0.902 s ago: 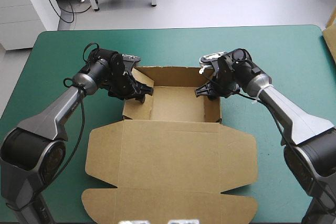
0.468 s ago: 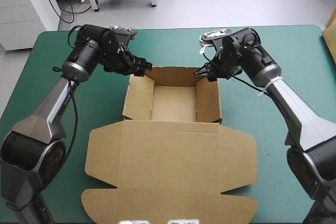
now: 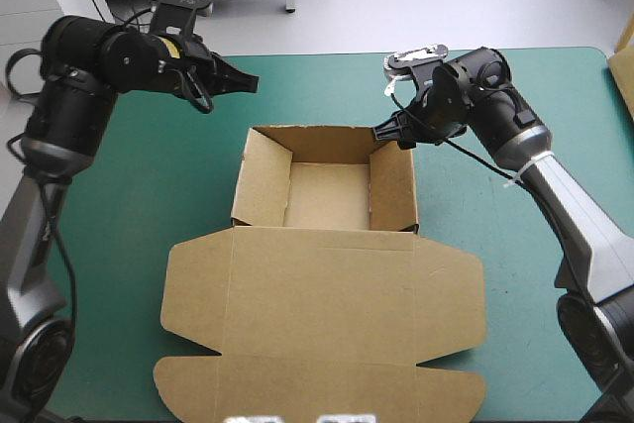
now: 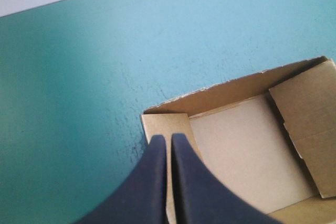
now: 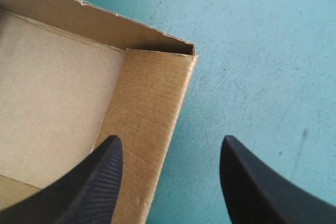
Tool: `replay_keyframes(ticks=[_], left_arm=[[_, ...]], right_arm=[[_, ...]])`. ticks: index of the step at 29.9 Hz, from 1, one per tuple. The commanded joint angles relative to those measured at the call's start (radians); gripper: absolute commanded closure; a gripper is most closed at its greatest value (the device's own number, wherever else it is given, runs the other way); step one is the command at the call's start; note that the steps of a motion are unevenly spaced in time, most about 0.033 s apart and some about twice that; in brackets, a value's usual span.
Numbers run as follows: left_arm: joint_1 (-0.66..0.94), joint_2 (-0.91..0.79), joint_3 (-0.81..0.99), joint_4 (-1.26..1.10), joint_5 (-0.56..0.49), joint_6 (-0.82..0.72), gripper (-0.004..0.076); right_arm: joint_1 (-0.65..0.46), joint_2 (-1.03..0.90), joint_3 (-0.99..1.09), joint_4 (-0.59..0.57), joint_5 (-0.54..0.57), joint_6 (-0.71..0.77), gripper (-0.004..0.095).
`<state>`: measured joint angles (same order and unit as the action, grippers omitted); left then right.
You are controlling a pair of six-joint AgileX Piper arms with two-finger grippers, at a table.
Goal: Fold the box
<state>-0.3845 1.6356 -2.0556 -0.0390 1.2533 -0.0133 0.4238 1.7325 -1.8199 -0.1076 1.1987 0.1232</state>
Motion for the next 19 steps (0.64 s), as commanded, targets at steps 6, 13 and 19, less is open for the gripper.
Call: replay_keyframes(ticks=[6,13,19], left_arm=[[-0.004,-0.239,0.211,0.127,0.023,0.013,0.0731],[-0.004,-0.418,0.492,0.167,-0.053,0.013,0.0731],[-0.004,-0.576,0.711,0.149,-0.119,0.013,0.0731]], right_arm=[[-0.007,0.022,0.052,-0.006,-0.029,0.025,0.0392],[-0.007,0.103,0.084,0.046,-0.029,0.029,0.0394],[-0.007,0.142,0.086,0.108,-0.029,0.021,0.0479]])
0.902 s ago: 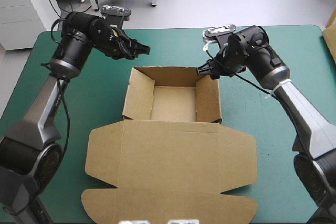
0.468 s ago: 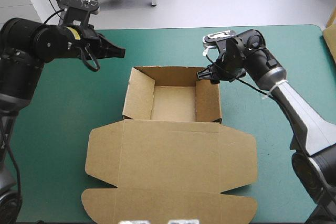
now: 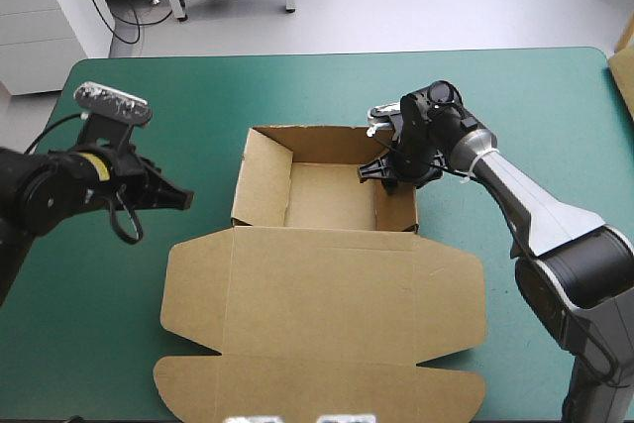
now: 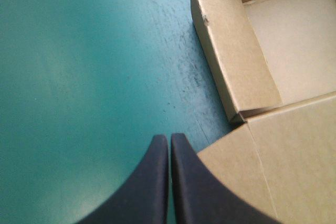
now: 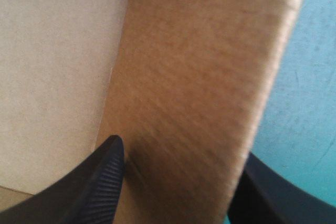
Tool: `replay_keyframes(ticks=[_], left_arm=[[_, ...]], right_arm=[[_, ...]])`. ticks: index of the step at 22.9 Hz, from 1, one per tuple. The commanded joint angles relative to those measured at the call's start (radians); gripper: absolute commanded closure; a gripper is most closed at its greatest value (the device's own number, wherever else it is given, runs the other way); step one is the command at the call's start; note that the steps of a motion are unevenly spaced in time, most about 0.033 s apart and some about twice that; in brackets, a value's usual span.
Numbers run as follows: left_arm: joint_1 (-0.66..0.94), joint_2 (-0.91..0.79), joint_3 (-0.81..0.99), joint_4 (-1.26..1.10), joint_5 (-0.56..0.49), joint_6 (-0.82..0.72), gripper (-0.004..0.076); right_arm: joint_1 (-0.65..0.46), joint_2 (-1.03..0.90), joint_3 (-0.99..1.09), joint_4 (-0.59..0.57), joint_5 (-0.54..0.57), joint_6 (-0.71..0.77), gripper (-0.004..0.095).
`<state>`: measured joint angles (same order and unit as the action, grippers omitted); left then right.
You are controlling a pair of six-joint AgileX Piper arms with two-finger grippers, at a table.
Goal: Fold the box
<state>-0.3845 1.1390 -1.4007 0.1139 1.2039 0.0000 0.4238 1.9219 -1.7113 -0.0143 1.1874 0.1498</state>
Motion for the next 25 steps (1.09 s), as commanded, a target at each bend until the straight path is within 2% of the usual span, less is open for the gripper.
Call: replay_keyframes(ticks=[1,4,5,11,13,17,19,25], left_arm=[[-0.004,-0.114,0.094,-0.007,-0.075,0.0,0.0731],[-0.004,-0.195,0.201,-0.033,-0.092,0.0,0.0731],[-0.004,-0.219,0.241,-0.041,-0.101,0.0,0.0731],[-0.004,-0.398,0.477,-0.084,-0.132,-0.023,0.0731],[-0.004,-0.488,0.596,-0.082,-0.134,-0.039,0.0731],[-0.004,-0.663,0.725,-0.08,-0.132,-0.039,0.0731],[-0.004,-0.735,0.754,-0.076,-0.13,-0.037,0.0731],[-0.004,-0.79,0.796,-0.076,-0.119,-0.037,0.0731]], right_arm=[[-0.007,-0.048,-0.023,0.014,-0.017,-0.015,0.0556],[-0.007,-0.048,-0.023,0.014,-0.017,-0.045,0.0879],[-0.007,-0.048,-0.023,0.014,-0.017,-0.049,0.0928],[-0.014,-0.052,-0.027,-0.066,-0.017,-0.04,0.0929],[-0.06,-0.066,-0.039,-0.071,-0.017,-0.04,0.0929],[-0.259,-0.133,-0.052,-0.082,-0.017,-0.099,0.0929],[-0.431,-0.164,-0.056,-0.084,-0.017,-0.132,0.0929],[-0.793,-0.173,-0.056,-0.094,-0.017,-0.16,0.0929]])
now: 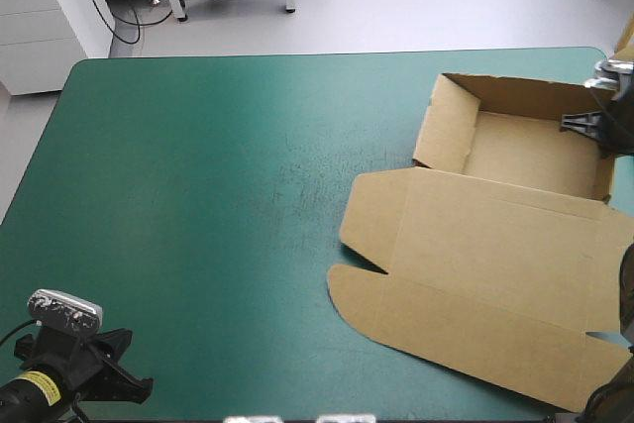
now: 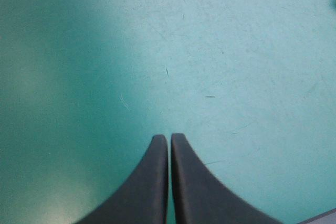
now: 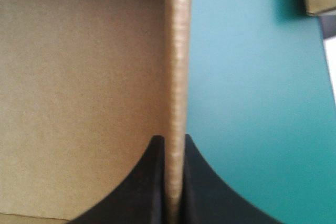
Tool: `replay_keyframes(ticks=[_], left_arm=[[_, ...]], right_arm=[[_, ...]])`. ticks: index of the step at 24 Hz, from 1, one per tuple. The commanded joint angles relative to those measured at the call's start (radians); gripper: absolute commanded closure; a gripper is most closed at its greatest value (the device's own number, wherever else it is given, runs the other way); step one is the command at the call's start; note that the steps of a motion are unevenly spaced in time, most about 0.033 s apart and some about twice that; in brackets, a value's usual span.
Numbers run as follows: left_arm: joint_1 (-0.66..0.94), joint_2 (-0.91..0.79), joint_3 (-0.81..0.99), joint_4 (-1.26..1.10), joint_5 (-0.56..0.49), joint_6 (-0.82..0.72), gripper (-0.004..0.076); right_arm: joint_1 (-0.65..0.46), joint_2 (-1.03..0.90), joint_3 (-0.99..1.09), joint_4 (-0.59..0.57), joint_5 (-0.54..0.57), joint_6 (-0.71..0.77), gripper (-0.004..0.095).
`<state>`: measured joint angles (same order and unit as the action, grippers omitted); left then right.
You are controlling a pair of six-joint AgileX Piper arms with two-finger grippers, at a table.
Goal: Fold the box
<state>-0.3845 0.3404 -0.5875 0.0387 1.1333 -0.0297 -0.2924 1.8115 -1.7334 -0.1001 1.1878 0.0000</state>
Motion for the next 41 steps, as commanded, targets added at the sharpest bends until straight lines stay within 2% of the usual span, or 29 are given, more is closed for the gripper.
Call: replay_keyframes(ticks=[1,4,7,14,16,21,24,32,33,35,37,38,41], left_arm=[[-0.004,0.008,-0.015,-0.001,-0.048,-0.007,0.0731],[-0.004,0.008,-0.015,-0.001,-0.047,-0.007,0.0731],[-0.004,0.008,-0.015,-0.001,-0.047,-0.007,0.0731],[-0.004,0.008,-0.015,-0.001,-0.047,-0.007,0.0731],[-0.004,0.008,-0.015,-0.001,-0.047,-0.012,0.0731],[-0.004,0.008,-0.015,-0.001,-0.047,-0.012,0.0731],[-0.004,0.008,-0.015,-0.001,-0.047,-0.012,0.0731],[-0.004,0.008,-0.015,-0.001,-0.047,-0.012,0.0731],[-0.004,0.008,-0.015,-0.001,-0.047,-0.012,0.0731],[-0.004,0.008,-0.015,-0.001,-0.047,-0.012,0.0731],[-0.004,0.008,-0.015,-0.001,-0.047,-0.012,0.0731],[-0.004,0.008,-0.015,-0.001,-0.047,-0.012,0.0731],[-0.004,0.008,-0.015,-0.001,-0.047,-0.012,0.0731]], right_arm=[[-0.115,-0.062,-0.034,-0.025,-0.02,-0.011,0.0929],[-0.204,-0.062,-0.034,-0.079,-0.02,-0.011,0.0929],[-0.265,-0.062,-0.034,-0.074,-0.02,0.008,0.0929],[-0.298,-0.062,-0.034,-0.081,-0.02,0.02,0.0909],[-0.298,-0.062,-0.034,-0.082,-0.02,0.02,0.0859],[-0.298,-0.062,-0.034,-0.082,-0.02,0.02,0.0619],[-0.298,-0.062,-0.034,-0.077,-0.02,0.02,0.0549],[-0.298,-0.162,-0.032,-0.068,-0.018,0.0,0.0557],[-0.298,-0.195,-0.032,-0.045,-0.018,-0.084,0.0582],[-0.298,-0.258,-0.011,0.001,-0.018,-0.115,0.0662],[-0.298,-0.322,0.045,0.038,-0.018,-0.127,0.0821],[-0.298,-0.363,0.099,0.041,-0.018,-0.129,0.0931],[-0.298,-0.478,0.235,0.041,-0.023,-0.134,0.0924]])
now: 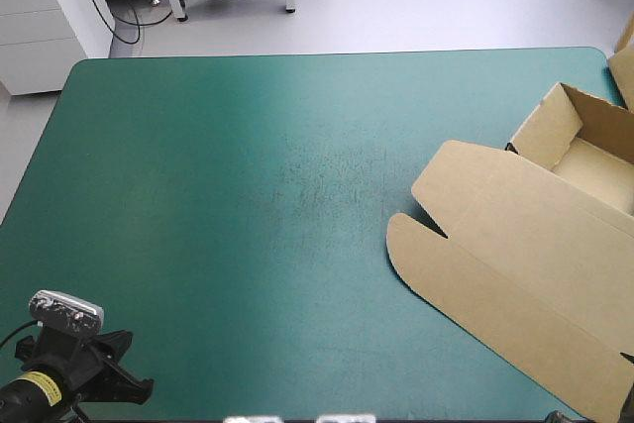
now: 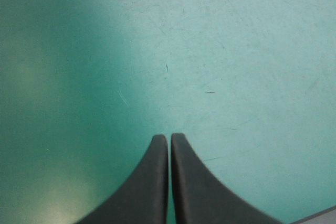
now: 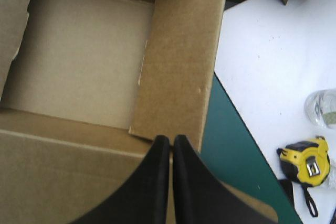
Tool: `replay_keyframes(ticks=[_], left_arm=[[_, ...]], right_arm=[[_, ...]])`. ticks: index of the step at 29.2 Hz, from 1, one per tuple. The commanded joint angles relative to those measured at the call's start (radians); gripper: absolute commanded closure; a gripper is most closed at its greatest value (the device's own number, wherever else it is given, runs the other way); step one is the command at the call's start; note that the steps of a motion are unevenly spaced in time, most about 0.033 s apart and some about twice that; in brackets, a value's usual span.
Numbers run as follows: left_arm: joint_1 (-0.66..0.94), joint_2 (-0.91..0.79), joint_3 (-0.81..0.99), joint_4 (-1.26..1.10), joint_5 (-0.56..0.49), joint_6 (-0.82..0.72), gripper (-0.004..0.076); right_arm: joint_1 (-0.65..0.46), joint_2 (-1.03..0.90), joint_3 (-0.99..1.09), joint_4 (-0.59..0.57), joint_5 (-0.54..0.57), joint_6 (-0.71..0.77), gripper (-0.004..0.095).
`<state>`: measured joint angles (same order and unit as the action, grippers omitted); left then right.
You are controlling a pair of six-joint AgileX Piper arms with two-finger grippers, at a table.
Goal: Fold the box
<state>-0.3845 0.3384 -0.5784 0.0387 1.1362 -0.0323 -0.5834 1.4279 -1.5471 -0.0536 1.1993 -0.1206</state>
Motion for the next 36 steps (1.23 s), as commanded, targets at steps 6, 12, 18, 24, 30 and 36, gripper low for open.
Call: replay_keyframes(ticks=[6,12,18,24,30,36], left_arm=[[-0.004,0.01,-0.024,-0.001,-0.049,-0.009,0.0731],[-0.004,0.01,-0.024,-0.001,-0.049,-0.009,0.0731],[-0.004,0.01,-0.024,-0.001,-0.049,-0.009,0.0731],[0.001,0.01,-0.024,-0.004,-0.051,-0.009,0.0731],[0.095,0.01,-0.024,-0.005,-0.051,-0.007,0.0731],[0.155,0.01,-0.024,-0.018,-0.051,-0.007,0.0731]], right_arm=[[0.013,-0.267,0.257,0.017,-0.089,-0.013,0.0924],[0.117,-0.432,0.425,0.017,-0.106,-0.013,0.0924],[0.27,-0.608,0.601,0.017,-0.115,-0.013,0.0924],[0.371,-0.76,0.774,0.041,-0.112,-0.013,0.0924],[0.389,-0.902,0.92,0.205,-0.106,-0.128,0.0924],[0.389,-1.025,1.001,0.289,-0.091,-0.156,0.0924]])
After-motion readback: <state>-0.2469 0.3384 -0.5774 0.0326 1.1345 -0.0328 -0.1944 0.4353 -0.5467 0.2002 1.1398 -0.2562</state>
